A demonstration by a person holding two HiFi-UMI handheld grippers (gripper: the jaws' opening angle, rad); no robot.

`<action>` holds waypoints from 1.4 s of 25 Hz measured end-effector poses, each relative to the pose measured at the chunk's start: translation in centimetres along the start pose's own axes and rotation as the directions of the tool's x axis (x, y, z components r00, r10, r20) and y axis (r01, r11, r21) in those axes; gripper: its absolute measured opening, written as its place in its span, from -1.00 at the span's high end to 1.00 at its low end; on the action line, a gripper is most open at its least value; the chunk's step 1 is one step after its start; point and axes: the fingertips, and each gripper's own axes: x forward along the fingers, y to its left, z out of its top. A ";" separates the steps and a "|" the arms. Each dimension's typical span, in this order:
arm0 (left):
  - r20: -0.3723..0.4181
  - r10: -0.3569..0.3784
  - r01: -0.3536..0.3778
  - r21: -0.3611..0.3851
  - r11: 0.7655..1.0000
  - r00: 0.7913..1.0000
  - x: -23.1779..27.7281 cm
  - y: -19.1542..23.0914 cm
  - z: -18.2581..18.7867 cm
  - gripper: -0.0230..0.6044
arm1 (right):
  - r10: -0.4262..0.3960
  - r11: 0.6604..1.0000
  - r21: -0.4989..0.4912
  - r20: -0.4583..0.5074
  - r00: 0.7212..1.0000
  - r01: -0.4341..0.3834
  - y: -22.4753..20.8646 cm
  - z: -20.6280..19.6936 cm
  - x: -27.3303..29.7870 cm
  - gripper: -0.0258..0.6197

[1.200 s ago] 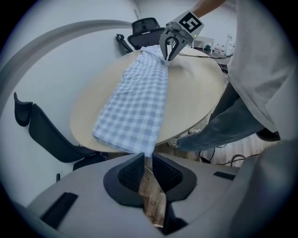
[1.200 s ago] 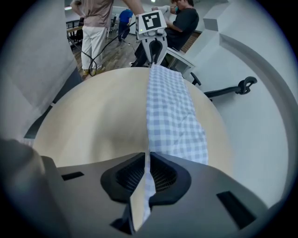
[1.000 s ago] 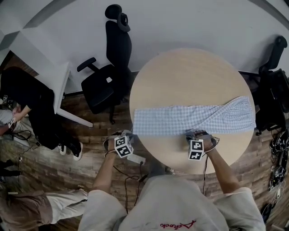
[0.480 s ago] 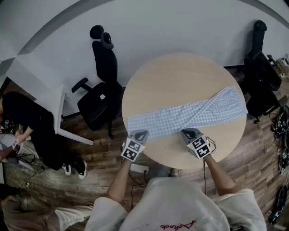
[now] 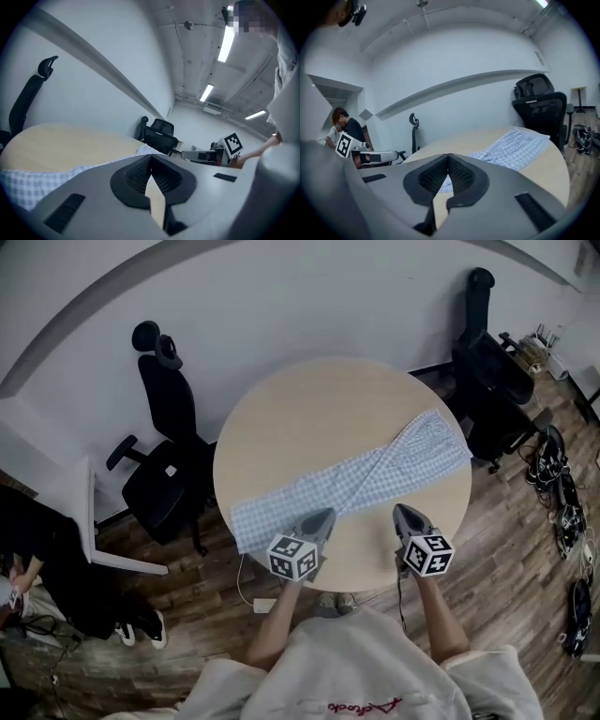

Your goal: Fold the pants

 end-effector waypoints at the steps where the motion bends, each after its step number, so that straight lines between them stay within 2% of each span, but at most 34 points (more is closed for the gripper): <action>1: -0.004 -0.020 0.020 -0.005 1.000 1.000 0.5 -0.4 -0.1 0.82 | -0.028 1.000 0.003 0.000 1.000 0.028 -0.8 0.1 -0.7 0.83; 4: -0.019 -0.056 0.056 -0.022 0.998 0.998 1.7 -1.0 -0.6 0.82 | -0.082 0.997 -0.009 -0.007 0.997 0.082 -2.3 0.4 -2.7 0.83; 9: -0.045 -0.087 0.086 -0.024 0.996 0.995 3.2 -1.0 -1.2 0.82 | -0.122 0.992 -0.043 -0.016 0.992 0.121 -3.5 0.8 -4.4 0.83; 16: -0.086 -0.061 0.059 -0.026 0.998 0.994 4.3 0.3 -2.8 0.82 | -0.132 0.990 -0.061 -0.024 0.991 0.130 -6.1 1.8 -3.7 0.83; 22: -0.094 0.025 -0.028 -0.029 0.999 0.995 6.7 2.1 -4.0 0.82 | -0.080 0.994 -0.076 -0.044 0.996 0.076 -10.4 2.5 -1.3 0.83; 27: -0.094 0.134 -0.138 -0.044 0.989 0.987 10.6 2.8 -4.0 0.82 | 0.009 0.995 -0.096 -0.079 0.997 -0.017 -15.5 3.8 1.3 0.83; 30: -0.103 0.205 -0.210 -0.040 0.977 0.973 13.0 3.1 -3.7 0.82 | 0.049 0.992 -0.110 -0.097 0.994 -0.060 -19.5 5.3 2.7 0.83; 35: -0.168 0.317 -0.315 0.038 0.948 0.934 15.5 4.0 -4.0 0.82 | 0.093 0.985 -0.140 -0.095 0.991 -0.106 -26.5 8.9 4.9 0.83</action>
